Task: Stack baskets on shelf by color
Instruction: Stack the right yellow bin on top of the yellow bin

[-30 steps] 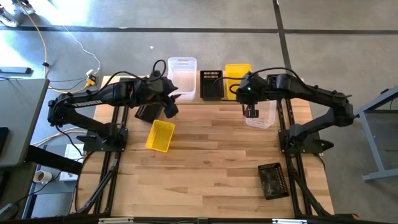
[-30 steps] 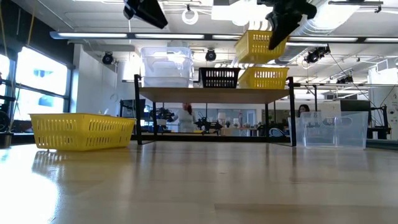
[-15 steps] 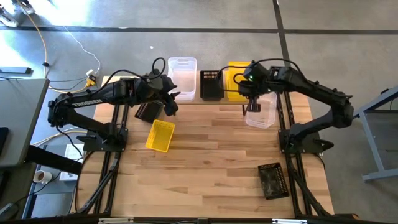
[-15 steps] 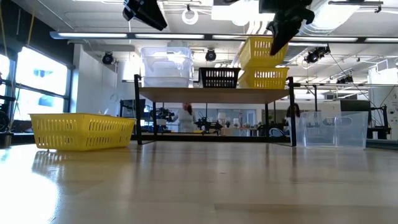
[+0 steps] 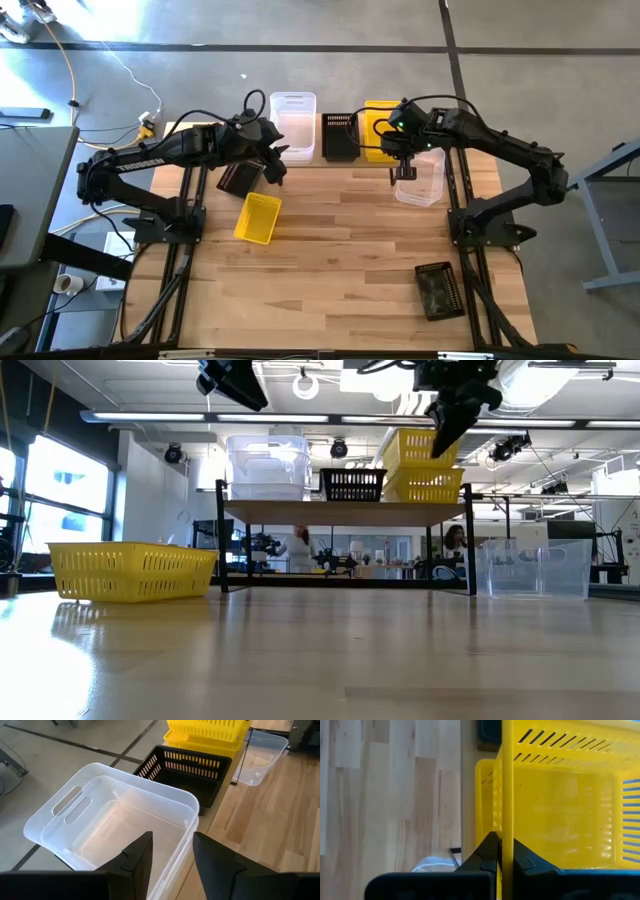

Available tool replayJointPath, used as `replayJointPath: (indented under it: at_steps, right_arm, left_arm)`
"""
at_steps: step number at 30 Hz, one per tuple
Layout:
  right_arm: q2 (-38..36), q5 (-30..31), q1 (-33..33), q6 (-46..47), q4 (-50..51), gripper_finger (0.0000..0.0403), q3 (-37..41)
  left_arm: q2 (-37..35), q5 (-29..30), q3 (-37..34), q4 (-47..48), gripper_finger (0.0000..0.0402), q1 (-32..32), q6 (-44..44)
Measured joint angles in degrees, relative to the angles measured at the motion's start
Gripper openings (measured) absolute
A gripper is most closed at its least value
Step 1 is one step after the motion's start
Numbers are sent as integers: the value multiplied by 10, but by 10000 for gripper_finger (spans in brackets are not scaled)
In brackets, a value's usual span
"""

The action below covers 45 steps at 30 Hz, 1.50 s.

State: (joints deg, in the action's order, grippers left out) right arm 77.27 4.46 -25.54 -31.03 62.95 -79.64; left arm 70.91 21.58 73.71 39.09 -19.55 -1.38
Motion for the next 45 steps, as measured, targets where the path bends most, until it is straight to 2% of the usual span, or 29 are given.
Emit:
replayJointPath:
  at_steps: [11,15,19,29,39,45]
  right_arm:
    - [18,-1,-4,-9,13,0,0]
    - [28,27,-4,-8,10,0,0]
    - [31,29,-4,-7,10,0,0]
    - [31,29,-4,26,-1,3,0]
    - [30,35,-3,36,1,84,0]
    - [30,35,9,41,8,98,-21]
  left_arm:
    - [0,0,0,0,130,0,0]
    - [0,0,0,0,130,0,0]
    - [0,0,0,0,130,0,1]
    - [0,-2,0,0,130,0,1]
    - [0,-2,0,0,130,0,1]
    - [0,-3,0,1,130,0,1]
